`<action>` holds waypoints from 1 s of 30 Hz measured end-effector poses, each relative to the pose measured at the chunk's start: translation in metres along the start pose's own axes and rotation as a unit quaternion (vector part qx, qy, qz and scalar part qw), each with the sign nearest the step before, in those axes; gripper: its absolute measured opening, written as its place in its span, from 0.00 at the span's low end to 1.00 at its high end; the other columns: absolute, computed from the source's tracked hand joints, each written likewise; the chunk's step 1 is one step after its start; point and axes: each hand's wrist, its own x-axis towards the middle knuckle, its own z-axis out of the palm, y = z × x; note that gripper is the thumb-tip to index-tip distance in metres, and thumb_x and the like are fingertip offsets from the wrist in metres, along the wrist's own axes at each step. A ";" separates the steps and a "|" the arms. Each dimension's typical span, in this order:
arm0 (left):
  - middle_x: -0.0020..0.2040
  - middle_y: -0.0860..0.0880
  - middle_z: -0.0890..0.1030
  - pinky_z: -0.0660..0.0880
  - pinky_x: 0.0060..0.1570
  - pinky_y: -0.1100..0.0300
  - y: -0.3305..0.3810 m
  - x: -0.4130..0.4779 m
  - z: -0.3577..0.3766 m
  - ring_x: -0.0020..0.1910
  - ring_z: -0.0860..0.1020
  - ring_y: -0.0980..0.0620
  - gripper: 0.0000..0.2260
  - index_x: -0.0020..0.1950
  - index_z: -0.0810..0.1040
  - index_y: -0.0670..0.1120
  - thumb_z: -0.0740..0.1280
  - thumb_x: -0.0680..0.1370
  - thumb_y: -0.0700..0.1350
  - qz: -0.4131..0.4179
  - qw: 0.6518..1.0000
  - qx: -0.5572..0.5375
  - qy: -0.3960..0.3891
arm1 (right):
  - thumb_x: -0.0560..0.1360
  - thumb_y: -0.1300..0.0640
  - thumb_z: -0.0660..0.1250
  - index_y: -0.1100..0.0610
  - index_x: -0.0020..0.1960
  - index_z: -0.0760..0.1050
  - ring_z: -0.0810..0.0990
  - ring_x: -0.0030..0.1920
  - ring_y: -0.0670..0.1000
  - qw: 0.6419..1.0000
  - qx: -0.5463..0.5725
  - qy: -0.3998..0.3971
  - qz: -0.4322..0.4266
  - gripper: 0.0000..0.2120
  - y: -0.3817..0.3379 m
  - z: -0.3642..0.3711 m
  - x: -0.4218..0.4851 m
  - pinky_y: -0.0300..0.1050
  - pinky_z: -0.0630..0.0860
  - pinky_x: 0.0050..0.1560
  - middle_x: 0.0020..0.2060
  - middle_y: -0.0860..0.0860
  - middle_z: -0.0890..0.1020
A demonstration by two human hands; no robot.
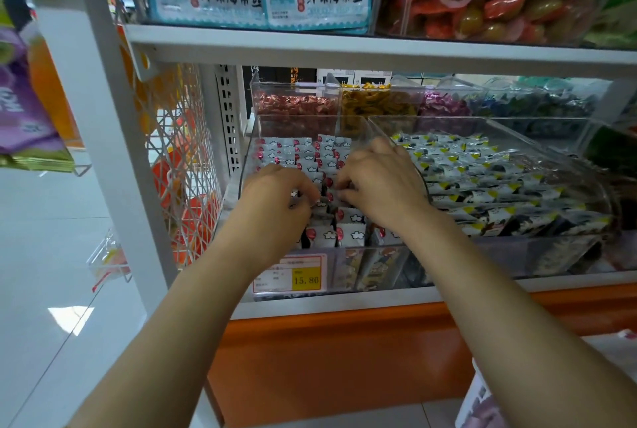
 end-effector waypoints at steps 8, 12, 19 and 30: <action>0.63 0.49 0.71 0.69 0.49 0.65 0.002 -0.002 0.000 0.52 0.73 0.56 0.14 0.63 0.74 0.49 0.62 0.78 0.40 -0.019 0.997 -0.062 0.037 | 0.78 0.58 0.61 0.56 0.45 0.73 0.73 0.42 0.47 0.952 0.271 0.126 0.057 0.05 0.002 -0.022 -0.011 0.42 0.71 0.43 0.43 0.48 0.75; 0.64 0.51 0.72 0.68 0.47 0.75 0.005 -0.005 0.002 0.55 0.70 0.60 0.19 0.70 0.68 0.48 0.61 0.79 0.43 -0.009 0.993 -0.095 0.063 | 0.79 0.59 0.59 0.55 0.46 0.69 0.78 0.33 0.53 0.894 0.379 0.211 0.111 0.03 0.006 -0.038 -0.029 0.44 0.76 0.30 0.41 0.53 0.77; 0.50 0.52 0.80 0.74 0.39 0.70 0.013 -0.010 0.000 0.46 0.78 0.56 0.14 0.64 0.75 0.47 0.58 0.81 0.45 -0.069 0.966 -0.244 0.060 | 0.80 0.62 0.58 0.61 0.46 0.73 0.80 0.30 0.46 0.639 0.719 0.148 0.230 0.06 -0.002 -0.038 -0.051 0.40 0.79 0.31 0.35 0.55 0.80; 0.30 0.52 0.79 0.74 0.29 0.69 0.007 -0.011 -0.011 0.28 0.74 0.59 0.06 0.45 0.79 0.43 0.63 0.78 0.41 -0.202 0.771 -0.601 0.059 | 0.74 0.71 0.60 0.65 0.47 0.77 0.83 0.36 0.50 0.408 0.887 0.031 0.215 0.08 -0.009 -0.033 -0.051 0.38 0.80 0.37 0.36 0.56 0.83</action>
